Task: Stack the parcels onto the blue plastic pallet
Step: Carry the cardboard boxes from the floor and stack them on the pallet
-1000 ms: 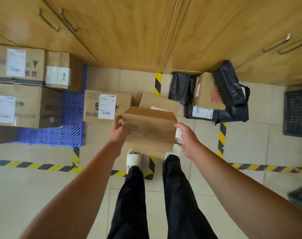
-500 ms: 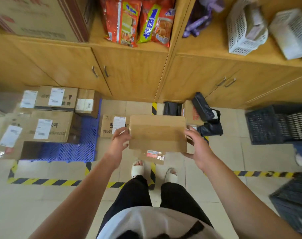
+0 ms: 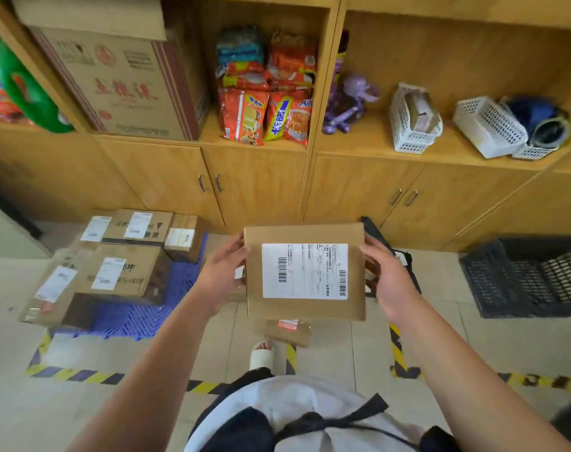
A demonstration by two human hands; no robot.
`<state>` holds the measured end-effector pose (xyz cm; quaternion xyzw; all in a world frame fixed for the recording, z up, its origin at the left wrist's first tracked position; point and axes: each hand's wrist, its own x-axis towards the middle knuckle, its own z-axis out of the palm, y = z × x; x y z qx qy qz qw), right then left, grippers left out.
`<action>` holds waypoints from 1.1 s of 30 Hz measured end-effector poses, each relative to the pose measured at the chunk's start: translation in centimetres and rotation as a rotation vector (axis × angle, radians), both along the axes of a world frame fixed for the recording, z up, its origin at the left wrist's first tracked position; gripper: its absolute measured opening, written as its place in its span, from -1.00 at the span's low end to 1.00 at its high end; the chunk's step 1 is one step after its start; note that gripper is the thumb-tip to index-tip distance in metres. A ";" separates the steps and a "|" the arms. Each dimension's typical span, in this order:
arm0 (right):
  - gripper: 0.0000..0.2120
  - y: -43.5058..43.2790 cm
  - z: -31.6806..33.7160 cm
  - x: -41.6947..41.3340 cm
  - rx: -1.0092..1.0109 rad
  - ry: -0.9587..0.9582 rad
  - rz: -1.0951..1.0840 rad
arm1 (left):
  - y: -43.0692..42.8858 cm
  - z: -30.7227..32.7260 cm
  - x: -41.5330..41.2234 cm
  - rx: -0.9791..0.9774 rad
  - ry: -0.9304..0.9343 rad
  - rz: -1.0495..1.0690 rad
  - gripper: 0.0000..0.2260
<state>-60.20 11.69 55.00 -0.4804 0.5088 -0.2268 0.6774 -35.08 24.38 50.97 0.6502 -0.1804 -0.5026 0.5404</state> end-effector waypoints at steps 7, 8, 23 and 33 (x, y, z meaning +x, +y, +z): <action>-0.53 5.3 -1.9 -5.6 0.005 -0.079 0.280 | 9.2 -0.1 -7.3 0.257 -0.014 0.268 -0.79; -0.49 6.3 -2.9 -5.9 0.041 -0.079 0.326 | 11.0 -0.4 -8.0 0.284 -0.001 0.303 -0.76; -0.74 16.9 -4.9 6.0 0.291 0.046 0.440 | 29.8 -3.1 -5.0 0.118 0.442 0.309 -0.43; -0.71 23.7 -4.6 19.6 0.268 0.137 0.182 | 33.7 -5.0 7.4 0.223 0.558 0.500 -0.44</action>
